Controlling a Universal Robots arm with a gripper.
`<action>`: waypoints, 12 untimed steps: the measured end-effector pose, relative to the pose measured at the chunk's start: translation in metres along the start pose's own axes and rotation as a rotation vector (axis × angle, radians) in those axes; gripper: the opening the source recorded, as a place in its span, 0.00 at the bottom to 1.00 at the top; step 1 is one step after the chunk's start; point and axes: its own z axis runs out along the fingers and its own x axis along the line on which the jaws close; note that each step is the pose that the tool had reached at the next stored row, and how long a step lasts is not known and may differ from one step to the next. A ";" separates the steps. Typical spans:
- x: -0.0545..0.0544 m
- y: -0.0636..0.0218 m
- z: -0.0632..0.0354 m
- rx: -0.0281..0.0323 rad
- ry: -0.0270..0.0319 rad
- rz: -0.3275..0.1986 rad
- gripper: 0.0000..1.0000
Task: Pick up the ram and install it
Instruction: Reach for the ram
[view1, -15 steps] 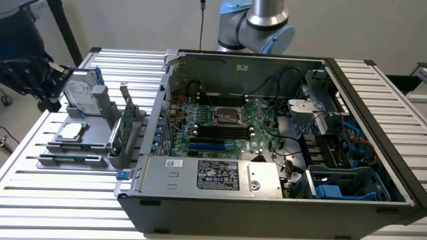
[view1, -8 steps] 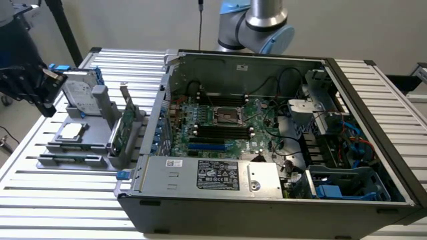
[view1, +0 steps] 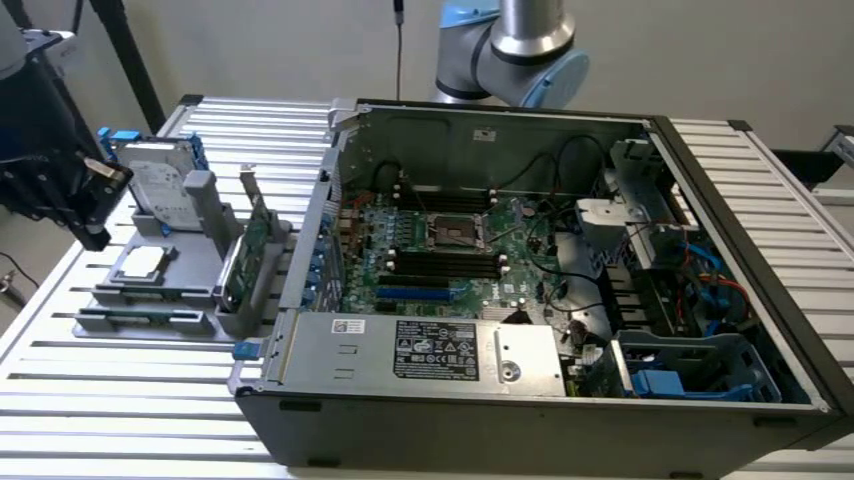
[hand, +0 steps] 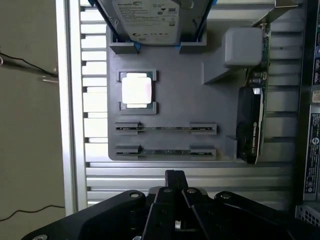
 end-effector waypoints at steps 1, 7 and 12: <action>0.000 -0.0018 0.0015 -0.0001 0.0001 -0.003 0.11; 0.000 -0.0046 0.0088 0.0001 -0.0022 -0.036 0.11; 0.000 -0.0046 0.0093 0.0002 -0.0036 -0.052 0.11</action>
